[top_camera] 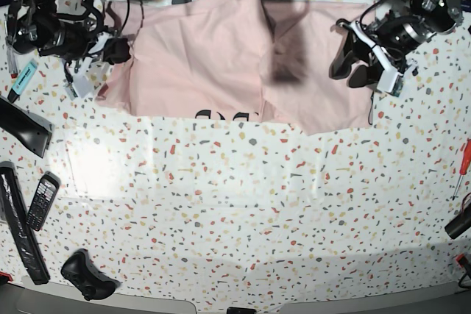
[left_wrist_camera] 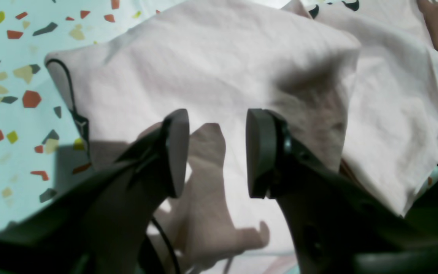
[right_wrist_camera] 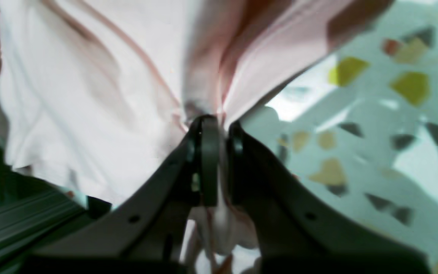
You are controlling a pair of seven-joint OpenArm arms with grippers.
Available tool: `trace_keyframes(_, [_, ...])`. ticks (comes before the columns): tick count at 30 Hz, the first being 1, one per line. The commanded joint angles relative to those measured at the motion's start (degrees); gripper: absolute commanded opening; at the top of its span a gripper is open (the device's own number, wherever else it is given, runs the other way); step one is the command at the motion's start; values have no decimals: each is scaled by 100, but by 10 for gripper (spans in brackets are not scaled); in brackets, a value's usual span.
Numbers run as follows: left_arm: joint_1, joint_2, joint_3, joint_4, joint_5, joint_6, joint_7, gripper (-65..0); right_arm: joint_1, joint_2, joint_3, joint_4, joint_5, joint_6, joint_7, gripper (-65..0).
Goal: Fold the T-shirt properly
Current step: 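Release the fabric and pull both grippers back from the shirt, then grasp the folded shirt with both grippers and fold it in half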
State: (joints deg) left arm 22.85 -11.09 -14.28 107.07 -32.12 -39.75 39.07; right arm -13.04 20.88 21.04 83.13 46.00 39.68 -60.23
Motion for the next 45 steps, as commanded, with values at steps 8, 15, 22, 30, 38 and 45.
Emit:
trace_keyframes(8, [4, -39, -31, 57, 516, -25, -140, -414, 192, 87, 1167, 776, 138, 32, -55, -650])
trace_keyframes(15, [0, -39, -31, -358, 507, -25, -149, -414, 144, 33, 1075, 1397, 1357, 32, -463, -650])
trace_keyframes(22, [-2, -37, -31, -883, 487, -25, -326, -414, 192, -380, 39, 1982, 1934, 32, -463, -650])
trace_keyframes(30, [2, -37, -31, -901, 490, -25, -361, -414, 778, -1292, -1958, 2214, 1362, 32, -404, -650])
trace_keyframes(38, [2, -37, -31, -901, 490, -25, -361, -414, 1047, -2271, -3880, 2197, -680, 32, 424, -650])
trace_keyframes(45, [2, -37, -31, -901, 490, -25, -358, -414, 1051, -2715, -4721, 1794, -1307, -98, 940, -650])
